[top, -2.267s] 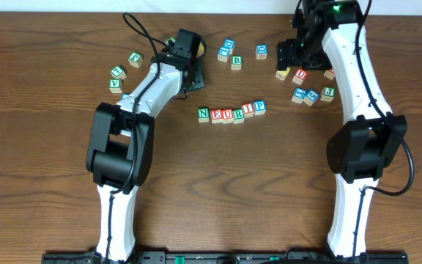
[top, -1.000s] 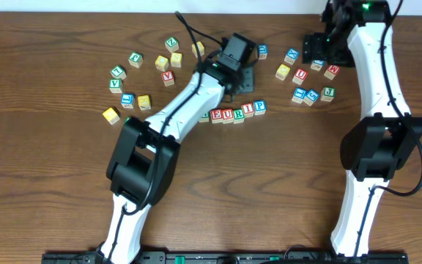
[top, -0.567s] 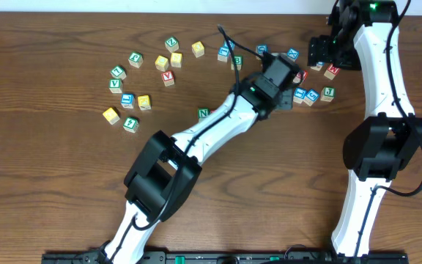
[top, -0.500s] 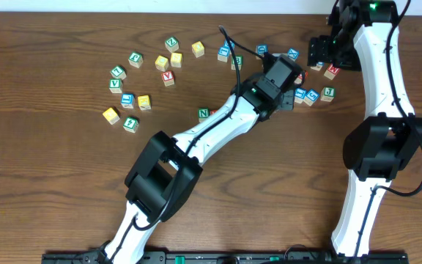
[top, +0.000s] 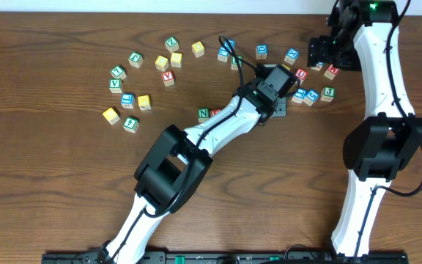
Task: Spell out NEURIPS
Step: 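Lower the yellow S block right of the blue P block and release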
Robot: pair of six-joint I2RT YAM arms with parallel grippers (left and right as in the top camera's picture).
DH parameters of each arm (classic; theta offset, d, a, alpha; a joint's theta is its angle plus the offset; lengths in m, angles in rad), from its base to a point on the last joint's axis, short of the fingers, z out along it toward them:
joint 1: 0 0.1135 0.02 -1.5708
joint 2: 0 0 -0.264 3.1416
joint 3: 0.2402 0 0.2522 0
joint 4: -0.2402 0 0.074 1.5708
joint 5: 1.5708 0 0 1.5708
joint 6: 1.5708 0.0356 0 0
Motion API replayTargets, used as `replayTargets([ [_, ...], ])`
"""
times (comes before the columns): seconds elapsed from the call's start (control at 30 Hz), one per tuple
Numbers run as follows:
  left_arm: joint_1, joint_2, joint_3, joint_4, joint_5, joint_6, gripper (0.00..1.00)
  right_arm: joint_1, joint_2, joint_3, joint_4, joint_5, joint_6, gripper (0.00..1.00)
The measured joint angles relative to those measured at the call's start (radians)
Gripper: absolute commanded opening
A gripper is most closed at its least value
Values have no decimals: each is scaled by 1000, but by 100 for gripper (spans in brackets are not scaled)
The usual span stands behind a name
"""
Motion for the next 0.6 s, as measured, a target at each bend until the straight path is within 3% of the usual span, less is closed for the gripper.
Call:
replayTargets([
  [0.6, 3, 3, 21, -126, -32, -56, 31, 0, 0, 0, 0, 0, 0, 89],
])
